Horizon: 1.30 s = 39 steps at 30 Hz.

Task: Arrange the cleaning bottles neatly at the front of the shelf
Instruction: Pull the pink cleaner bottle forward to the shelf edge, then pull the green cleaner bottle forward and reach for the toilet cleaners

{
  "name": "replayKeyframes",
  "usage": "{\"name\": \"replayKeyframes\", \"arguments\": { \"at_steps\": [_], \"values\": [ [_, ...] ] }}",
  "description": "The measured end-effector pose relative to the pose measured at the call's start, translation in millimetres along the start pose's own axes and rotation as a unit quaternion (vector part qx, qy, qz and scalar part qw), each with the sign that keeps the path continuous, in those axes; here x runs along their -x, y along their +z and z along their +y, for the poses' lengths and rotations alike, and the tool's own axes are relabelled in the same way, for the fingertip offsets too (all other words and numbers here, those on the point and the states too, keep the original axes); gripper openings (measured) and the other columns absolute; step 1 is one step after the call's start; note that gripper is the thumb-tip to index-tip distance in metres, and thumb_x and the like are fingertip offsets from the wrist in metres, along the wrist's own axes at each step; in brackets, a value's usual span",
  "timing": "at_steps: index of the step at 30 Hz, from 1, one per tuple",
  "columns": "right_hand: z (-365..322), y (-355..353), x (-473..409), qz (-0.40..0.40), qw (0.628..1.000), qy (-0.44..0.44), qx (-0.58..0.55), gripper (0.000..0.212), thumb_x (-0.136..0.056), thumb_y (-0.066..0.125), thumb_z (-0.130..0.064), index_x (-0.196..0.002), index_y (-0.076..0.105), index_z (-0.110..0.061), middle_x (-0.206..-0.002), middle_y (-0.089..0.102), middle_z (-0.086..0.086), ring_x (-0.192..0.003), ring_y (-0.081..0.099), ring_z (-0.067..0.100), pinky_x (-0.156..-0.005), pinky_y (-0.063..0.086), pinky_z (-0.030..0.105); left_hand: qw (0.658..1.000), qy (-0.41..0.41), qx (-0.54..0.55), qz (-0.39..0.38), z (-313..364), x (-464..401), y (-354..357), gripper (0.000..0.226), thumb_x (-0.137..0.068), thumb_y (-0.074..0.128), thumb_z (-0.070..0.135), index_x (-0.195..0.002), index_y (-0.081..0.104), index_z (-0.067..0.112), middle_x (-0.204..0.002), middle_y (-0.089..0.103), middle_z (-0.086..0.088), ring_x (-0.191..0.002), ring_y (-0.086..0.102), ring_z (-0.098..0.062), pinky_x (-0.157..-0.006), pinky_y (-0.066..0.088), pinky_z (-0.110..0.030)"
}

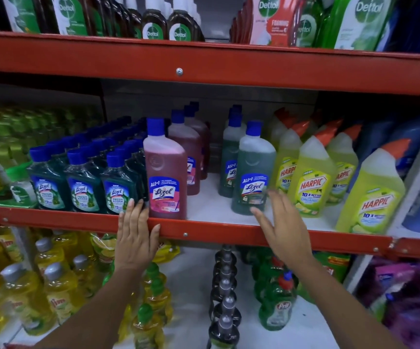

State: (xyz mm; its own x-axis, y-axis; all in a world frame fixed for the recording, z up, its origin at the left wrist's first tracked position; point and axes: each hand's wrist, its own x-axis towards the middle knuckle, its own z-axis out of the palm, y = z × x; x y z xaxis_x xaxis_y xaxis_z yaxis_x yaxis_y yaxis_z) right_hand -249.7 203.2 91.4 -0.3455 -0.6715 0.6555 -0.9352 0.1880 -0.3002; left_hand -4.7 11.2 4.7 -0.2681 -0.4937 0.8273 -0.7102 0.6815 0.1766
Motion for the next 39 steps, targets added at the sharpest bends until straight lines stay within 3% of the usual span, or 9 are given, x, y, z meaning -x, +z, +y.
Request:
{"name": "replayKeyframes", "arguments": {
  "at_steps": [2, 5, 9, 12, 16, 21, 32, 39],
  "values": [
    [2.5, -6.9, -15.1, 0.01, 0.994, 0.045, -0.101, 0.053, -0.093, 0.05, -0.042, -0.133, 0.042, -0.007, -0.128, 0.051, 0.007, -0.119, 0.048, 0.019, -0.09, 0.037, 0.027, 1.0, -0.006, 0.001, -0.007, 1.2, 0.3, -1.0, 0.061, -0.1, 0.019, 0.043, -0.131, 0.044, -0.004, -0.141, 0.045, -0.024, -0.142, 0.021, -0.031, -0.122, 0.002, -0.035],
    [11.1, -9.2, -43.5, 0.0, 0.968, 0.091, -0.232, 0.051, -0.089, 0.059, -0.034, -0.128, 0.047, -0.004, -0.118, 0.052, 0.0, -0.11, 0.051, 0.015, -0.092, 0.044, 0.032, 1.0, -0.009, 0.001, -0.012, 2.6, -0.3, -2.7, 0.06, -0.1, 0.019, 0.042, -0.13, 0.044, -0.004, -0.14, 0.045, -0.025, -0.142, 0.022, -0.032, -0.122, 0.002, -0.035],
    [26.4, -2.4, -68.1, -0.075, 0.901, 0.155, -0.399, 0.051, -0.084, 0.066, -0.031, -0.126, 0.05, -0.007, -0.123, 0.063, 0.009, -0.111, 0.061, 0.022, -0.09, 0.052, 0.035, 1.0, -0.014, -0.002, -0.026, 3.9, -0.9, -5.1, 0.061, -0.101, 0.018, 0.043, -0.13, 0.045, -0.004, -0.139, 0.046, -0.025, -0.141, 0.022, -0.032, -0.122, 0.001, -0.034],
    [36.2, 1.5, -78.1, -0.127, 0.862, 0.167, -0.461, 0.062, -0.073, 0.072, -0.042, -0.124, 0.054, -0.012, -0.12, 0.067, 0.009, -0.107, 0.065, 0.022, -0.094, 0.053, 0.042, 0.999, -0.019, -0.003, -0.037, 3.9, -0.6, -5.6, 0.061, -0.101, 0.018, 0.043, -0.13, 0.044, -0.003, -0.139, 0.046, -0.025, -0.141, 0.023, -0.031, -0.122, 0.002, -0.034],
    [45.1, 4.8, -81.0, -0.156, 0.834, 0.163, -0.504, 0.069, -0.068, 0.077, -0.048, -0.124, 0.056, -0.014, -0.119, 0.069, 0.008, -0.107, 0.066, 0.02, -0.093, 0.052, 0.04, 0.999, -0.021, -0.007, -0.04, 2.8, -0.6, -4.5, 0.061, -0.101, 0.017, 0.044, -0.13, 0.044, -0.002, -0.139, 0.047, -0.024, -0.141, 0.023, -0.031, -0.123, 0.002, -0.034],
    [44.3, 4.6, -81.5, -0.154, 0.834, 0.163, -0.504, 0.045, -0.083, 0.067, -0.025, -0.123, 0.055, -0.009, -0.116, 0.069, 0.009, -0.1, 0.068, 0.015, -0.078, 0.056, 0.022, 0.999, -0.023, -0.003, -0.027, 3.7, -0.1, -3.7, 0.059, -0.101, 0.02, 0.043, -0.13, 0.045, -0.002, -0.139, 0.047, -0.023, -0.141, 0.024, -0.031, -0.123, 0.005, -0.036],
    [21.5, -13.3, -47.5, -0.131, 0.862, 0.11, -0.478, 0.029, -0.089, 0.061, -0.015, -0.117, 0.058, -0.012, -0.11, 0.07, -0.003, -0.097, 0.067, 0.004, -0.077, 0.054, 0.017, 0.999, -0.029, -0.011, -0.033, 5.6, 0.5, -4.6, 0.059, -0.1, 0.02, 0.042, -0.13, 0.044, -0.003, -0.14, 0.045, -0.024, -0.142, 0.022, -0.032, -0.123, 0.004, -0.037],
    [13.0, -18.4, -39.5, -0.115, 0.87, 0.113, -0.467, 0.028, -0.087, 0.063, -0.022, -0.115, 0.058, -0.019, -0.11, 0.069, -0.004, -0.095, 0.068, 0.003, -0.075, 0.055, 0.017, 0.999, -0.032, -0.008, -0.041, 6.5, 0.8, -6.8, 0.06, -0.1, 0.019, 0.043, -0.131, 0.043, -0.003, -0.141, 0.044, -0.024, -0.142, 0.022, -0.032, -0.123, 0.003, -0.036]
  ]
}}
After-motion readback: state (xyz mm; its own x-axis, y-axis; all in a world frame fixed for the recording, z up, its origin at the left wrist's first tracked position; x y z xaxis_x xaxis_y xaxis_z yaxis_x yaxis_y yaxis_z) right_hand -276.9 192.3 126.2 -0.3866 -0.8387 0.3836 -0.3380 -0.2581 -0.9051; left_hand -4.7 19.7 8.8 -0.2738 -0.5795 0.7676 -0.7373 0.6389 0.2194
